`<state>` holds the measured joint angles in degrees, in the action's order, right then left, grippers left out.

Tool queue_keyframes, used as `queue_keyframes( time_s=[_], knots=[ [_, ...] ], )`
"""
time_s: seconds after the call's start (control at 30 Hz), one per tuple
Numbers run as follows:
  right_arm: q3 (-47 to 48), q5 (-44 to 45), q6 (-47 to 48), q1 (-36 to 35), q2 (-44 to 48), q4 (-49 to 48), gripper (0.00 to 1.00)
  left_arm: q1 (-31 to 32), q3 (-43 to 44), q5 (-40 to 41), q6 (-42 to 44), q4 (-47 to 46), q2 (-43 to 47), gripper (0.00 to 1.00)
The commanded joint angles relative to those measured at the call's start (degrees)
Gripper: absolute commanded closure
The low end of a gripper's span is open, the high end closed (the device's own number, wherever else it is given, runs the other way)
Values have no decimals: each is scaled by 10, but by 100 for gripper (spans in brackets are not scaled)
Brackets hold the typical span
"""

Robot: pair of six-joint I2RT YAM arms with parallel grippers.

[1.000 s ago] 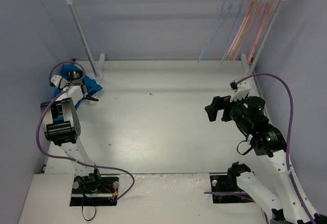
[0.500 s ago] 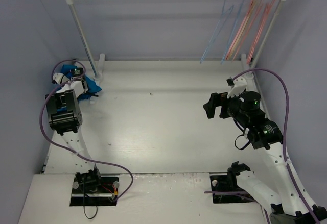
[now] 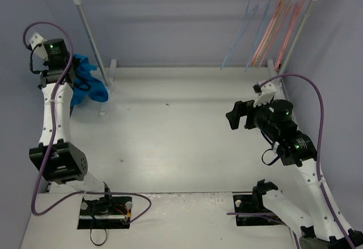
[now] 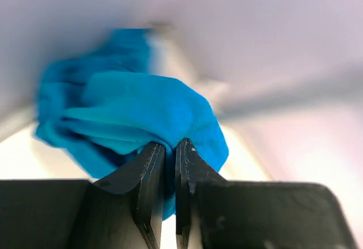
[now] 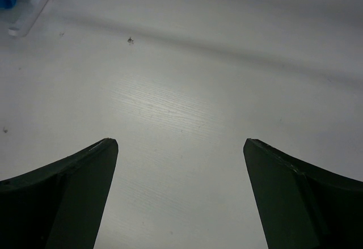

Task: Place the t-shirt on the hanger
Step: Pick up the T-shirt at the corner of the board, then place the T-shirt at the center of the board.

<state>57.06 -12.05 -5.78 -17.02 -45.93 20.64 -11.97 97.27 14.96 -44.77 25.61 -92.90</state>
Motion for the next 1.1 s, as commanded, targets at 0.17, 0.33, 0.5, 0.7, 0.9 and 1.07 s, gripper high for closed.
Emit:
queue_keyframes(
  time_s=[0.17, 0.33, 0.5, 0.7, 0.9, 1.07],
  knots=[
    [37, -43, -5, -35, 15, -82, 0, 99, 124, -438, -30, 2, 120, 100],
    [38, -38, 4, -57, 4, -78, 0, 195, -35, -474, -43, -10, 228, 94],
    [30, -33, 19, -61, -6, -72, 0, 277, -274, -466, -59, 26, 375, 59],
    [9, -47, 21, -61, -30, -82, 4, 338, -491, -286, -96, 145, 522, 36],
    [-10, -26, -19, -92, -92, -109, 34, 328, -523, -182, -86, 122, 459, 34],
    [-20, 69, -46, -172, -168, -134, 47, 261, -525, -222, -66, 36, 346, 34]
  ],
)
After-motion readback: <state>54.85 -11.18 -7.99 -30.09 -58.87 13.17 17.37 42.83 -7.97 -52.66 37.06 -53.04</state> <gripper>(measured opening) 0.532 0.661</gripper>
